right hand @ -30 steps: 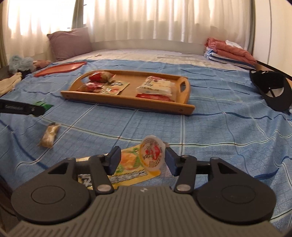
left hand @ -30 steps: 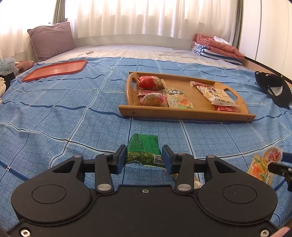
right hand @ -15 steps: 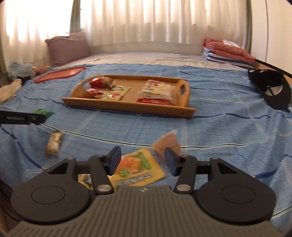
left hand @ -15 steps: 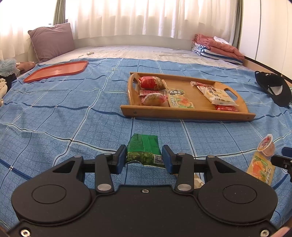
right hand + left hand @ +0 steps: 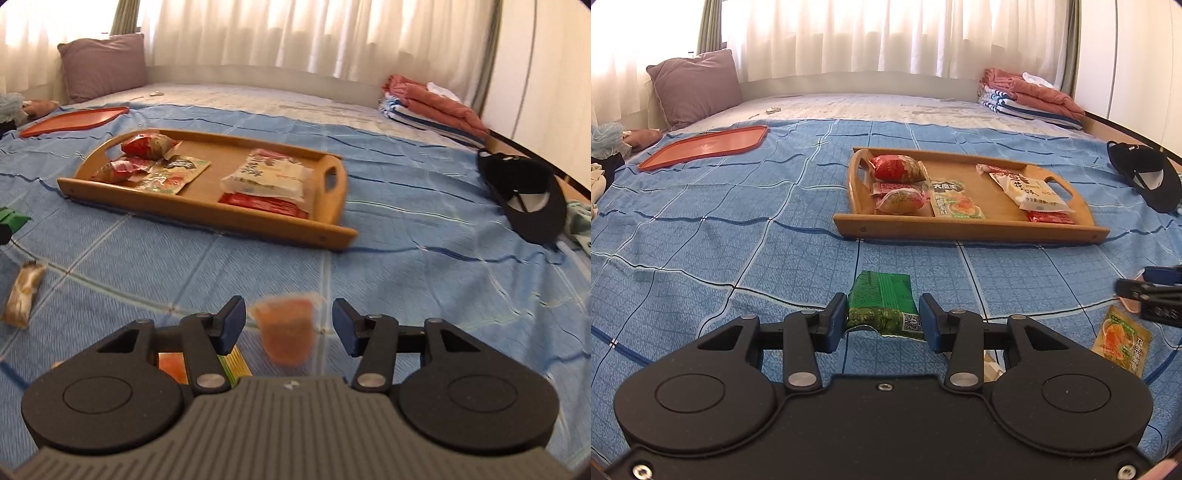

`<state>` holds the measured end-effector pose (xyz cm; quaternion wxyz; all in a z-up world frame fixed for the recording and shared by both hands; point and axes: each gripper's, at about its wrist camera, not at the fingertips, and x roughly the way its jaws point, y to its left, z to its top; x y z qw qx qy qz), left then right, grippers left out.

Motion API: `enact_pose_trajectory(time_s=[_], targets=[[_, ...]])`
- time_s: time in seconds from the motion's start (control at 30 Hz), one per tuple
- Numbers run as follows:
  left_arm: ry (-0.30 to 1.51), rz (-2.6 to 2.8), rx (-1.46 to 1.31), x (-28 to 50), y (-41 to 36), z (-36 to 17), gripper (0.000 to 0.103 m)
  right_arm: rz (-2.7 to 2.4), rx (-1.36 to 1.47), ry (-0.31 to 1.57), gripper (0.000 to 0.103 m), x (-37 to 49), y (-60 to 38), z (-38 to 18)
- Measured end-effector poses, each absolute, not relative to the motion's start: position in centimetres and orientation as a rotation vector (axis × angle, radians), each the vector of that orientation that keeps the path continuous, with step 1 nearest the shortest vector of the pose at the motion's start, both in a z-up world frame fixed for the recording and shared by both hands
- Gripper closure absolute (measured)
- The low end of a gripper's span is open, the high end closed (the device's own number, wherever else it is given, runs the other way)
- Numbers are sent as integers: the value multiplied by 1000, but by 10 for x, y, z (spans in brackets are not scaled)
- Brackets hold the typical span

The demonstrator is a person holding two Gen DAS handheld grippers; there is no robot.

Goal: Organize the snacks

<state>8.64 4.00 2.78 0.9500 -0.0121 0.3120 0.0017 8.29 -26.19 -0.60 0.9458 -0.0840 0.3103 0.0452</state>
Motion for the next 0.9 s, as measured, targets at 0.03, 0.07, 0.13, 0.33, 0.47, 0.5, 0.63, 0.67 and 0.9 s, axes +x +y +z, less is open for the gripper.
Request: enact_pose_trajectory(time_s=[0.03, 0.07, 0.13, 0.33, 0.47, 0.5, 0.63, 0.67, 0.9], targets=[[634, 2, -25, 86, 40, 28, 63, 98, -163, 640, 44, 89, -260, -8], [634, 3, -26, 86, 40, 28, 63, 100, -153, 649, 46, 95, -259, -10], [632, 4, -24, 86, 40, 28, 63, 103, -118, 669, 47, 104, -260, -12], [632, 1, -14, 87, 41, 26, 62, 162, -65, 660, 35, 90, -274, -10], [635, -3, -14, 89, 39, 24, 63, 218, -60, 689, 34, 80, -285, -11], [636, -5, -14, 90, 38, 24, 63, 217, -66, 693, 34, 79, -287, -11], [634, -14, -13, 91, 34, 25, 63, 245, -92, 701, 59, 81, -290, -13], [633, -15, -11, 91, 34, 26, 63, 244, -103, 702, 61, 82, -289, -13], [627, -22, 2, 93, 29, 29, 63, 260, -121, 661, 48, 81, -275, -5]])
